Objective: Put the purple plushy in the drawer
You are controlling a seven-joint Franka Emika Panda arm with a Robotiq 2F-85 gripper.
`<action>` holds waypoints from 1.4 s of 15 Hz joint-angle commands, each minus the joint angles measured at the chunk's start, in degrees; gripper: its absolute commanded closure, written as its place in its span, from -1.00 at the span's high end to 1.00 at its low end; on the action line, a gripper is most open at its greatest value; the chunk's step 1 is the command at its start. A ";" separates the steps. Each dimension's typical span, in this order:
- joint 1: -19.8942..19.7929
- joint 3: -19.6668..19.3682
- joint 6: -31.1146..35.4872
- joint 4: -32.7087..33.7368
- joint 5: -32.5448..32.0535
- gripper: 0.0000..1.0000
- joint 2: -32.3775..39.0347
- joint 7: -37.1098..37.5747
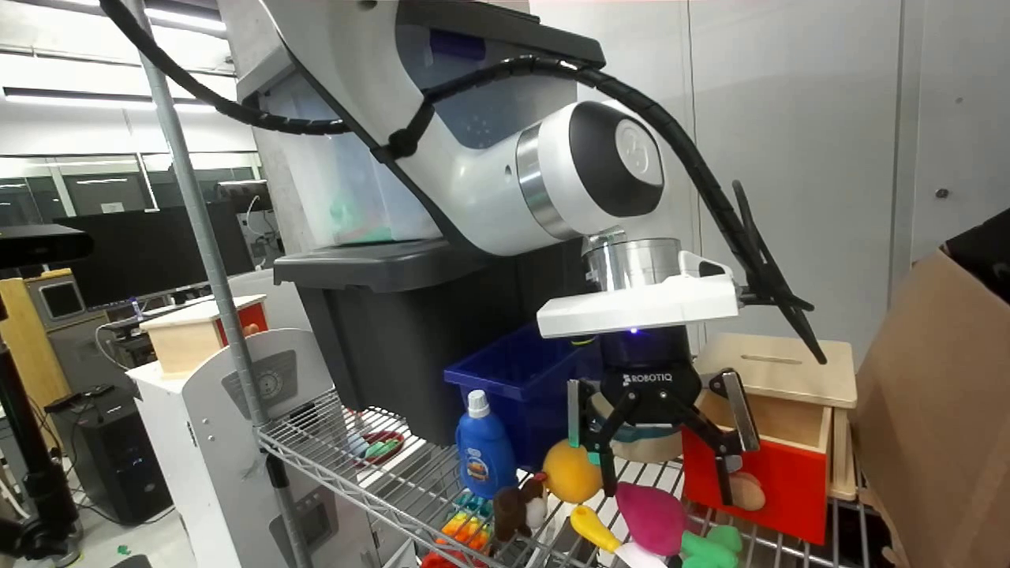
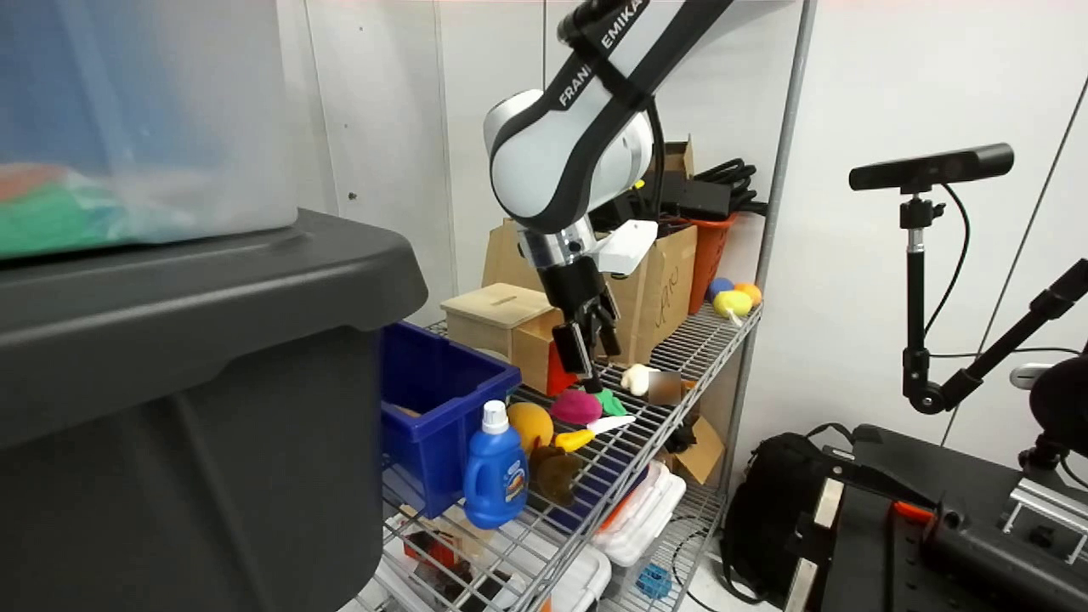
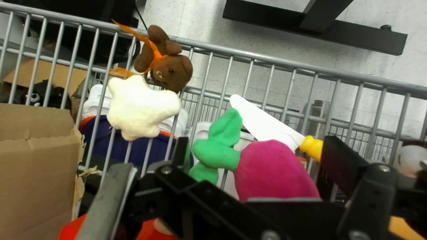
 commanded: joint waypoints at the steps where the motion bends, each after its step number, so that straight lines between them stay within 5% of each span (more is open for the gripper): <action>1: -0.11 0.74 -0.35 2.73 -0.31 1.00 1.78 -1.50; 14: -0.42 1.50 -0.14 6.99 0.02 1.00 5.99 -3.87; 15: -0.41 1.51 -0.16 7.20 -0.01 0.91 6.13 -4.03; 16: -0.40 1.51 -0.18 7.48 -0.03 0.47 6.33 -4.24; 18: -0.38 1.53 -0.18 7.96 -0.08 0.38 6.68 -4.57; 21: -0.39 1.59 -0.15 8.41 -0.06 -0.09 7.01 -4.96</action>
